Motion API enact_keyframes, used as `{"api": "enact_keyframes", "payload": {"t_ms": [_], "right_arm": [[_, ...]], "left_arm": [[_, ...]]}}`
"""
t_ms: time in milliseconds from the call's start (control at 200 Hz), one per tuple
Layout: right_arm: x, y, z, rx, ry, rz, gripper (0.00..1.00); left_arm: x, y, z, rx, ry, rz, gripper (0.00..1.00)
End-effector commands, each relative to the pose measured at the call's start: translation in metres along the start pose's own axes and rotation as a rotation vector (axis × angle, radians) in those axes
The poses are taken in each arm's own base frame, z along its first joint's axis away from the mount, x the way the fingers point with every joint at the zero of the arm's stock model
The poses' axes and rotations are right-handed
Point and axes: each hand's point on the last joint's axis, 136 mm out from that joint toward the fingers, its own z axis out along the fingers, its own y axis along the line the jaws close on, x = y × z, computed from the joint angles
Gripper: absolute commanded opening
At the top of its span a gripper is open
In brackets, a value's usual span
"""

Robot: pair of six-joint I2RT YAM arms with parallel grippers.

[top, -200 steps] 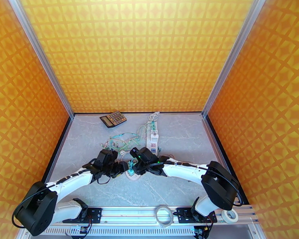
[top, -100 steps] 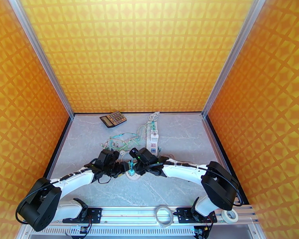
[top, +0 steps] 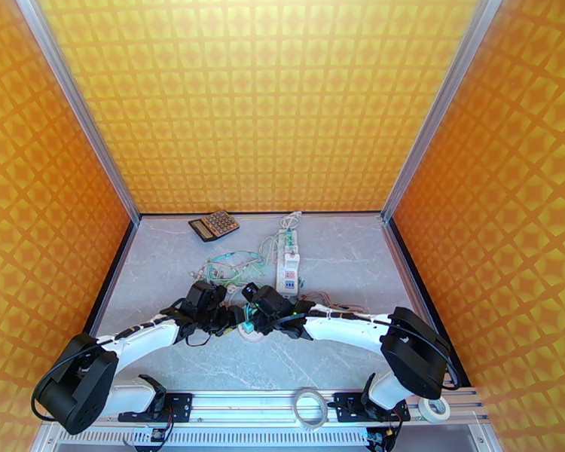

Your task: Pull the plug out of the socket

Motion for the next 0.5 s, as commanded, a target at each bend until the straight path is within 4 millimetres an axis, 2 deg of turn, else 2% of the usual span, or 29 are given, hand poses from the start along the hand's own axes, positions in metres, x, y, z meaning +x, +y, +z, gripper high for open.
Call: {"api": "enact_keyframes", "payload": {"t_ms": [0,85,270,385,495], "right_arm": [[-0.001,0.012,-0.012,-0.127,-0.01,0.068,0.25],[-0.006,0.005,-0.015,-0.158,-0.027,0.129,0.25],[-0.013,0.006,-0.017,-0.2,-0.038,0.173,0.25],[-0.012,0.006,-0.016,-0.183,-0.027,0.15,0.25],[-0.006,0.011,-0.017,-0.12,-0.009,0.058,0.26]], "left_arm": [[0.035,0.072,0.003,-0.258,0.087,-0.095,0.55],[0.038,0.079,0.004,-0.275,0.096,-0.101,0.54],[0.042,0.086,0.004,-0.299,0.109,-0.105,0.51],[0.043,0.088,0.003,-0.308,0.107,-0.103,0.51],[0.041,0.087,0.004,-0.304,0.103,-0.102,0.5]]}}
